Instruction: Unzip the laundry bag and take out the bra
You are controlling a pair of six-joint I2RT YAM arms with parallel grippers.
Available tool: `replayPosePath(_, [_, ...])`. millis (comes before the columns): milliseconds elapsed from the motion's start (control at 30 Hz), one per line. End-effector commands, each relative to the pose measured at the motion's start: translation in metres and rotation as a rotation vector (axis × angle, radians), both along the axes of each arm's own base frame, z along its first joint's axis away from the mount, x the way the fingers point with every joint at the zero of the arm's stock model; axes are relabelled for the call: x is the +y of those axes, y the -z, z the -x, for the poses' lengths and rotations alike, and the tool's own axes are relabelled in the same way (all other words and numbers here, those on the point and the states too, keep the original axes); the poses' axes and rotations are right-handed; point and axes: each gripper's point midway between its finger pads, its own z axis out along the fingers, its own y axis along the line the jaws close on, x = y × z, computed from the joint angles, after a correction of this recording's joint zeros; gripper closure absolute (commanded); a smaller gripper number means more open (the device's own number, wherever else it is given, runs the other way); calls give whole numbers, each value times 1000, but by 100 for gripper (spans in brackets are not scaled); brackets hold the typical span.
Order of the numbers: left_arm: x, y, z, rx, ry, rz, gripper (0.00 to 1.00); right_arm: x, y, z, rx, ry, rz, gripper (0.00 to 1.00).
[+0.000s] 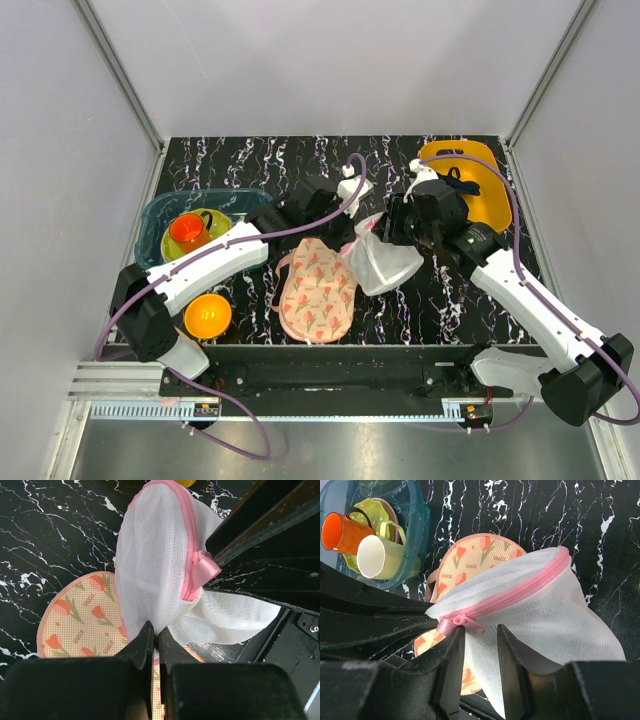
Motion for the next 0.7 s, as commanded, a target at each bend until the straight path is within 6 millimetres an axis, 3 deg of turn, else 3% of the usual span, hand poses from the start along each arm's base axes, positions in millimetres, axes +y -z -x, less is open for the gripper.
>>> replayPosePath(0, [-9, -23, -2, -39, 18, 61, 100, 5, -44, -8, -117, -3, -65, 61])
replayPosePath(400, [-10, -23, -1, -40, 20, 59, 100, 11, -41, -14, -108, -15, -56, 64])
replayPosePath(567, [-10, -23, -1, -42, 18, 59, 100, 10, -35, -13, -101, -14, -47, 70])
replayPosePath(667, [-10, -24, -1, -45, 19, 60, 100, 9, -29, -12, -88, -14, -45, 67])
